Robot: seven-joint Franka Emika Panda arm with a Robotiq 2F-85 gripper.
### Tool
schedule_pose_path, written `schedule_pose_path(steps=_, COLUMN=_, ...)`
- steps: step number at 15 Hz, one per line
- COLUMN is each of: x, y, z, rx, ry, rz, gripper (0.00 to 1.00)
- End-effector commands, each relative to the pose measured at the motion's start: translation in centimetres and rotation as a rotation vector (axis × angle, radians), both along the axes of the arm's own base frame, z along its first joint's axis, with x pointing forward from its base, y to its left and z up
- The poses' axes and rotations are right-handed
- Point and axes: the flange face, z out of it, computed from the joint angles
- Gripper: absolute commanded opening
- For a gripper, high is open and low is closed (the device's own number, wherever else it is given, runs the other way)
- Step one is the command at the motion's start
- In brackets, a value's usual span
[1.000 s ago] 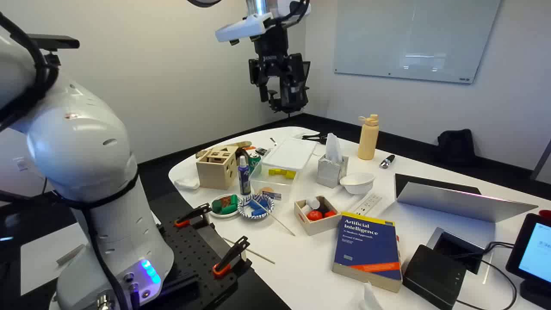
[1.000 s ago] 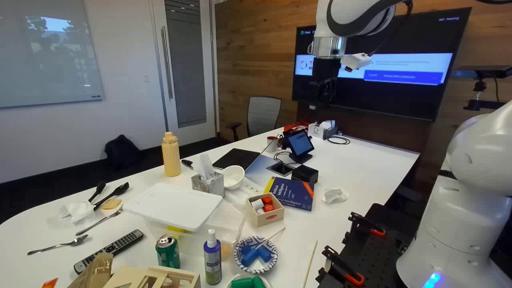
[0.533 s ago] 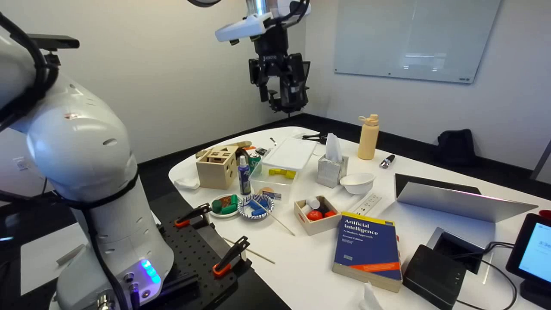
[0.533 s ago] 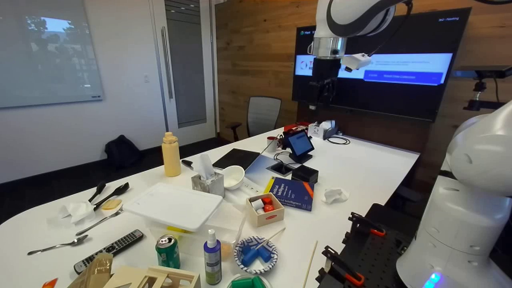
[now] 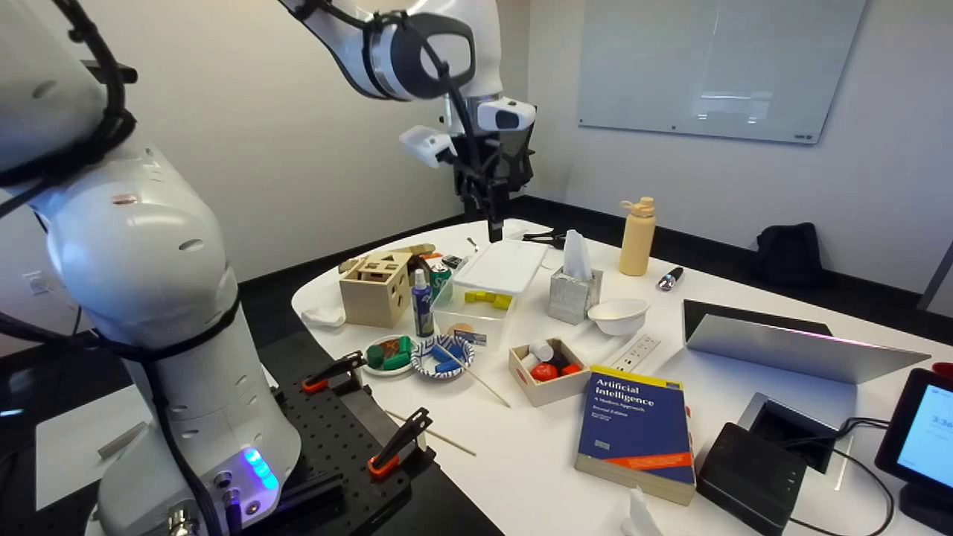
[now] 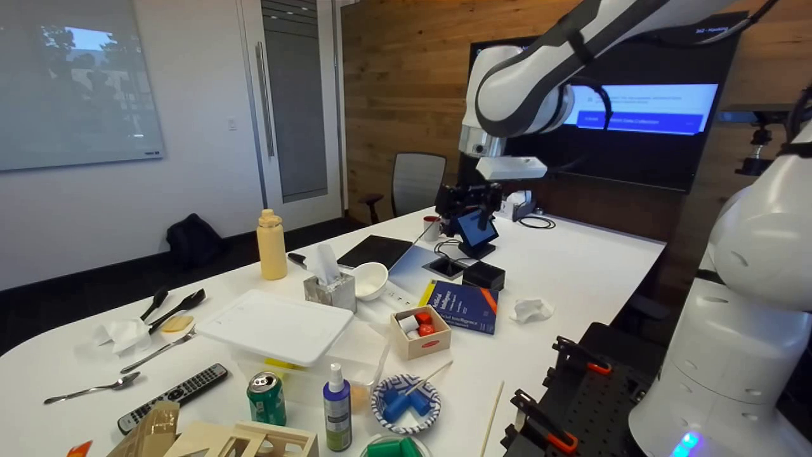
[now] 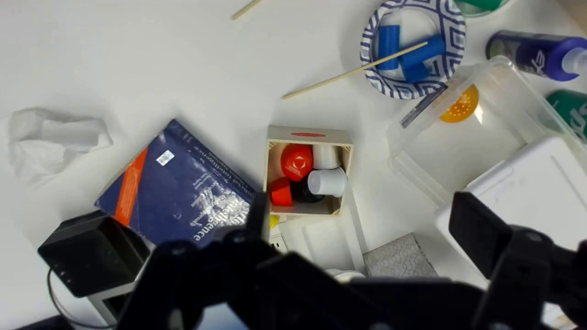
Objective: Stir the bowl with the straw
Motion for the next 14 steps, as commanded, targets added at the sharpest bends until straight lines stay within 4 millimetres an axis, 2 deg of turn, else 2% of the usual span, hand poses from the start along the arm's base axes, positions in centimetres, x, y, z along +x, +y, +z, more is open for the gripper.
schedule_pose_path(steps=1, x=3.1, y=2.0, z=-7.4, rx=0.042, ry=-0.044, rz=-0.195, gripper=1.00)
schedule_pose_path(steps=3, x=4.2, y=2.4, z=-11.6, rx=0.044, ry=-0.088, rz=-0.296, gripper=1.00)
schedule_pose_path(steps=7, x=4.7, y=0.1, z=-19.8, rx=0.022, ry=-0.093, rz=-0.507, gripper=1.00)
schedule_pose_path(steps=9, x=5.0, y=-1.1, z=-22.5, rx=-0.002, ry=-0.080, rz=-0.617, gripper=1.00)
schedule_pose_path(steps=11, x=4.8, y=-1.2, z=-25.3, rx=0.003, ry=-0.034, rz=-0.706, gripper=1.00)
schedule_pose_path(steps=14, x=5.0, y=0.4, z=-27.0, rx=0.046, ry=0.023, rz=-0.794, gripper=1.00)
